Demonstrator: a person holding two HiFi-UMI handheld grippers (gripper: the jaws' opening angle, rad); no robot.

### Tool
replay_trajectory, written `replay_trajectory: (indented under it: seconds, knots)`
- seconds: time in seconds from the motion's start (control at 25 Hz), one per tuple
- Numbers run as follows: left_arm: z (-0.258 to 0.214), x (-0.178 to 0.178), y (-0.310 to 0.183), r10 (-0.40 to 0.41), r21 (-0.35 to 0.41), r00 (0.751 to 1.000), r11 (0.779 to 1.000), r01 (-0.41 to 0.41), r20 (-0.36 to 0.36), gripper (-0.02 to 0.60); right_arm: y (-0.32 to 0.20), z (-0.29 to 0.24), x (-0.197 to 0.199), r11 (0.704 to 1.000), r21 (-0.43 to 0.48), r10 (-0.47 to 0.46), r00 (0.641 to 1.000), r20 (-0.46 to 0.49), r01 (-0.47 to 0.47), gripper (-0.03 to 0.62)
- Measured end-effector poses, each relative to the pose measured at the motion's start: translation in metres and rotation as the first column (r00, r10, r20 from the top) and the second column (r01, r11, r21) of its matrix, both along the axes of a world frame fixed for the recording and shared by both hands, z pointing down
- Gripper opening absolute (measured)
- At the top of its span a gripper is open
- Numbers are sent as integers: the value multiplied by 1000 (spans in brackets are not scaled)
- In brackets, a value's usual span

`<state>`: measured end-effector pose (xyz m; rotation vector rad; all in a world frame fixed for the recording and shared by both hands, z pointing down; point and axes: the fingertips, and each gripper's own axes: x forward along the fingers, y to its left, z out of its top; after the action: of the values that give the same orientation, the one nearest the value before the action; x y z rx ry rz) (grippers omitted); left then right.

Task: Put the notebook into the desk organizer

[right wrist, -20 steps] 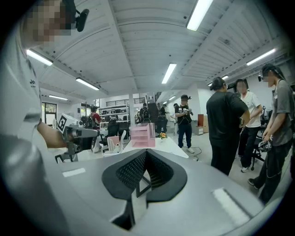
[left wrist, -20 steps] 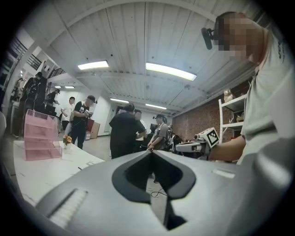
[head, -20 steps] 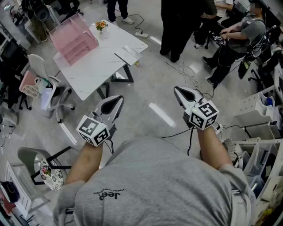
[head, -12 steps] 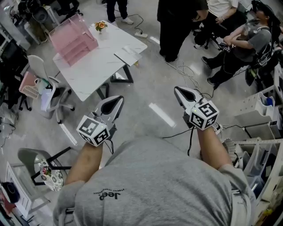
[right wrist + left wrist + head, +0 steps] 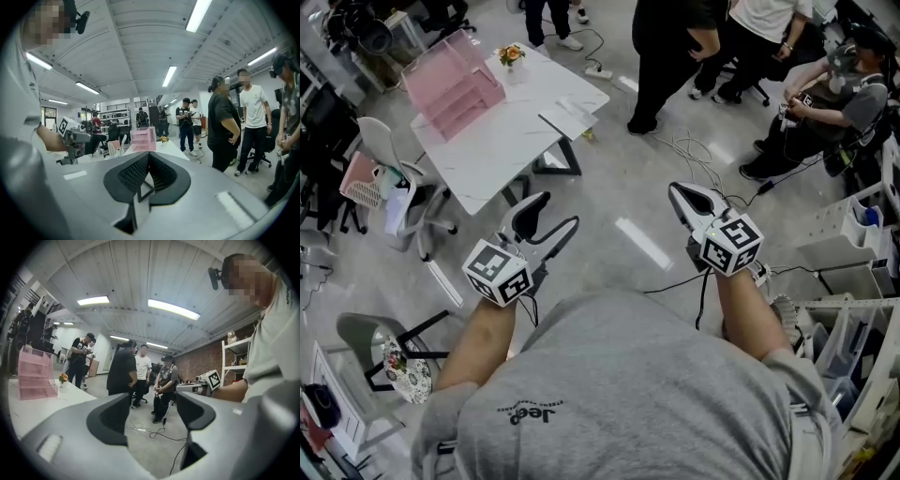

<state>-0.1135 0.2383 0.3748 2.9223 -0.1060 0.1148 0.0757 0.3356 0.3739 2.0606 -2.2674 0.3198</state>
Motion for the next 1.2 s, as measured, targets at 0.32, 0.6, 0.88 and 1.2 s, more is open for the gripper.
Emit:
replay_trajectory:
  seconds: [0.32, 0.6, 0.88, 1.2]
  knots:
    - [-4, 31, 24, -13, -2, 1000, 1000, 13, 15, 419, 19, -4, 28, 999, 10, -41, 999, 10, 41, 3]
    - [-8, 71, 49, -54, -7, 998, 999, 54, 22, 474, 44, -5, 67, 996, 26, -83, 997, 8, 83, 3]
    - [-6, 96, 47, -54, -19, 998, 998, 55, 46, 476, 41, -3, 95, 996, 31, -86, 996, 21, 85, 3]
    - [5, 121, -11, -11, -33, 999, 999, 12, 41, 476, -17, 4, 107, 997, 17, -79, 997, 10, 79, 3]
